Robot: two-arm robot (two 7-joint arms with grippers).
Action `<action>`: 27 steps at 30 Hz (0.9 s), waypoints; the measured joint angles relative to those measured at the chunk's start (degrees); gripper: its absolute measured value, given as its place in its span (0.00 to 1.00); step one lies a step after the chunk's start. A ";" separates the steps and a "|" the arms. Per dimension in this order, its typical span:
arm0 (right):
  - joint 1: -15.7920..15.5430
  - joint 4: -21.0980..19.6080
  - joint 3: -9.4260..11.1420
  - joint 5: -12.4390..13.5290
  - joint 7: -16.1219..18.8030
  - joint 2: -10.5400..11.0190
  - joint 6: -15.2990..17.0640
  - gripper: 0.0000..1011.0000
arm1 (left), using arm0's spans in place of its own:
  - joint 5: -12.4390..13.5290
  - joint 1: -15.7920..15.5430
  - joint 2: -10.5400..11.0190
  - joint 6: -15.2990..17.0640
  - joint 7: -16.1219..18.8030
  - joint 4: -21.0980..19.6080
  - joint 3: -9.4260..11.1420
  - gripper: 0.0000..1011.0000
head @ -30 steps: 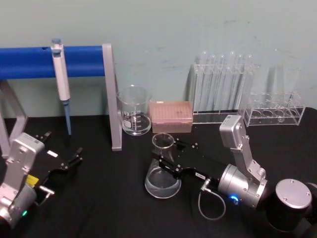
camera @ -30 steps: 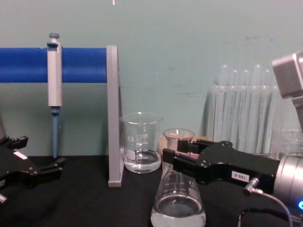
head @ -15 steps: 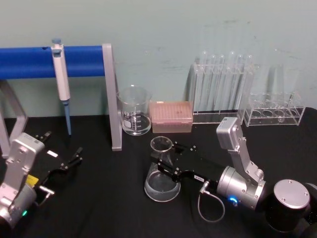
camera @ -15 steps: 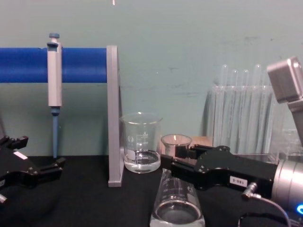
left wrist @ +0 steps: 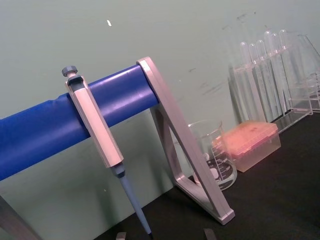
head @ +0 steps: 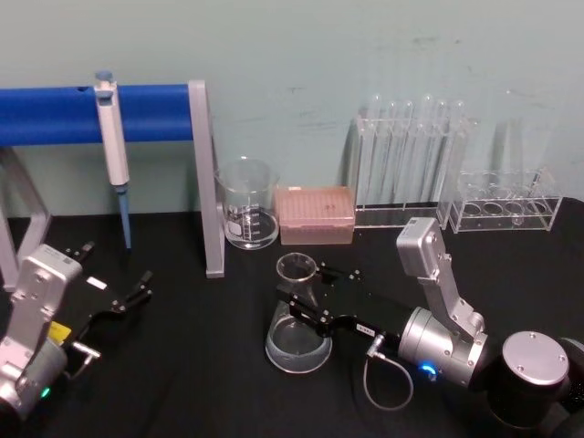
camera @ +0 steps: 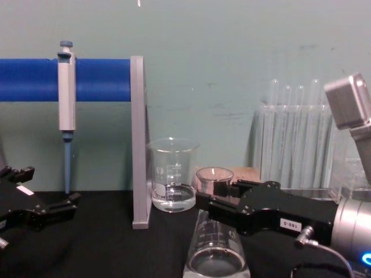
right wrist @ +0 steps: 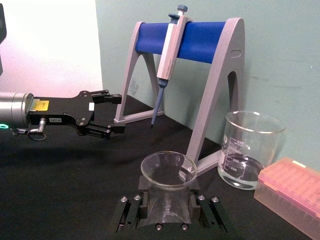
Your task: Grasp the erlenmeyer flask with one hand, shake it three times, then place it back.
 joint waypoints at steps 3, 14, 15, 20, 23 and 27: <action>0.00 0.01 0.00 0.02 -0.07 0.01 0.17 0.45 | 0.00 0.00 0.00 0.00 0.00 0.00 0.00 0.99; -0.05 -0.07 0.06 0.02 -0.26 0.07 0.58 0.45 | 0.00 0.00 0.00 0.00 0.00 0.00 0.00 0.99; -0.06 -0.07 0.06 0.02 -0.26 0.07 0.58 0.45 | 0.00 0.00 0.00 0.00 0.00 0.00 0.00 0.99; -0.08 -0.07 0.06 0.00 -0.27 0.07 0.56 0.45 | 0.00 0.00 0.00 0.00 0.01 0.00 0.00 0.99; -0.09 -0.07 0.06 0.00 -0.27 0.07 0.55 0.45 | 0.00 0.00 0.00 0.00 0.00 0.00 0.00 0.99; -0.11 -0.08 0.06 -0.01 -0.27 0.07 0.55 0.45 | 0.00 0.00 0.00 0.00 0.00 0.00 0.00 0.99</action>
